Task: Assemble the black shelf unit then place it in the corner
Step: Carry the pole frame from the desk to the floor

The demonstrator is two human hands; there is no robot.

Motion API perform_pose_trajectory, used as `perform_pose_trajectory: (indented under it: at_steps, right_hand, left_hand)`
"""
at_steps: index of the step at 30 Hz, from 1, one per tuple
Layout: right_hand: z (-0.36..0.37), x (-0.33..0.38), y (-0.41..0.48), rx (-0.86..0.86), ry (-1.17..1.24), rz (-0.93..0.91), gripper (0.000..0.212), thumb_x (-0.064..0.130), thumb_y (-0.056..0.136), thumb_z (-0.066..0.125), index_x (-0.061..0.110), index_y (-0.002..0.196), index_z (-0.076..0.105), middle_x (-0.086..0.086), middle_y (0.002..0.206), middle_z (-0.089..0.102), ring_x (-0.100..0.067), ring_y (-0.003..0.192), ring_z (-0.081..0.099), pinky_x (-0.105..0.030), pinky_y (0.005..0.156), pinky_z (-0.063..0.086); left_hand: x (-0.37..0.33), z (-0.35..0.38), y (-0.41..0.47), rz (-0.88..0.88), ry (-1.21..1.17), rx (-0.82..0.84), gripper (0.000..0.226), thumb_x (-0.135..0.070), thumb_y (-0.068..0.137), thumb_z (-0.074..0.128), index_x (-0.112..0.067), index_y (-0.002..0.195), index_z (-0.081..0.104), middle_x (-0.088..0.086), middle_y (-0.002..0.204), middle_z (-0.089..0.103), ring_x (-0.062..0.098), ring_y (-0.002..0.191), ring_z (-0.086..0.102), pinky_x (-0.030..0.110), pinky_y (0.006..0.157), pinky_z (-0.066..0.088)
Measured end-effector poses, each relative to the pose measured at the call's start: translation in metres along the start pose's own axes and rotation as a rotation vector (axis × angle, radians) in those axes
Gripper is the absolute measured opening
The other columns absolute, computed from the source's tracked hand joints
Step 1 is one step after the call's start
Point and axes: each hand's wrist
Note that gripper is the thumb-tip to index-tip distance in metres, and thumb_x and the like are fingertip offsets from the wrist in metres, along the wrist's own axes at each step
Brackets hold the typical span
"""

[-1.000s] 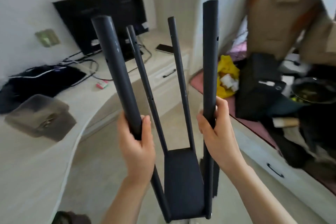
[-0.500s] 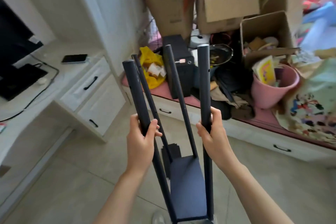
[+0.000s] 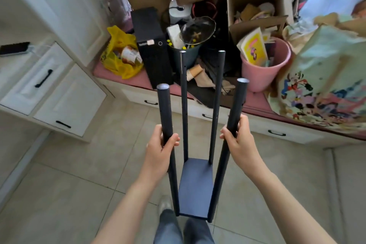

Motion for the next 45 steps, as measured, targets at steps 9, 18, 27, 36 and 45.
perform_pose_trajectory:
  at_steps: [9,18,27,36,45]
  right_hand:
    - [-0.034,-0.074,0.026,-0.047,-0.023,0.186,0.012,0.015,0.097,0.058,0.017,0.101,0.047,-0.003,0.089,0.065,-0.012,0.088,0.068,-0.029,0.075,0.052]
    - [-0.017,-0.161,0.052,-0.017,-0.064,0.429,0.023,0.01,0.086,0.069,0.031,0.088,0.06,0.015,0.092,0.072,-0.002,0.092,0.067,-0.027,0.083,0.05]
    - [0.01,-0.237,0.087,-0.023,-0.132,0.571,0.022,0.006,0.086,0.072,0.023,0.097,0.064,0.009,0.095,0.068,-0.014,0.093,0.064,-0.027,0.084,0.045]
    - [0.045,-0.3,0.108,-0.185,-0.082,0.663,0.023,-0.001,0.086,0.071,0.013,0.104,0.068,0.002,0.094,0.068,-0.006,0.081,0.063,-0.018,0.082,0.044]
    - [0.063,-0.328,0.096,-0.241,-0.009,0.68,0.025,0.0,0.088,0.069,0.022,0.099,0.067,0.003,0.094,0.067,-0.017,0.094,0.062,-0.027,0.085,0.044]
  left_hand:
    - [0.05,0.058,0.03,-0.171,0.125,0.138,0.008,-0.022,0.095,0.07,-0.029,0.094,0.065,-0.014,0.086,0.071,0.009,0.087,0.069,0.024,0.078,0.056]
    - [0.127,0.108,0.073,-0.391,0.169,0.136,0.021,-0.009,0.096,0.067,-0.029,0.09,0.061,-0.004,0.095,0.068,0.018,0.099,0.066,0.043,0.099,0.054]
    - [0.197,0.135,0.114,-0.497,0.243,0.168,0.024,0.002,0.091,0.068,-0.021,0.092,0.064,-0.01,0.093,0.068,0.017,0.099,0.067,0.029,0.093,0.052]
    - [0.261,0.164,0.137,-0.495,0.432,0.109,0.013,-0.003,0.09,0.073,-0.005,0.103,0.071,-0.001,0.09,0.067,0.012,0.089,0.061,0.014,0.074,0.041]
    - [0.286,0.177,0.141,-0.458,0.455,0.117,0.02,0.002,0.091,0.07,-0.01,0.107,0.071,0.0,0.096,0.068,-0.002,0.081,0.06,-0.001,0.065,0.041]
Point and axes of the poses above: each hand's wrist, its own y-axis towards the middle knuckle, its own z-axis out of the palm, x = y × z
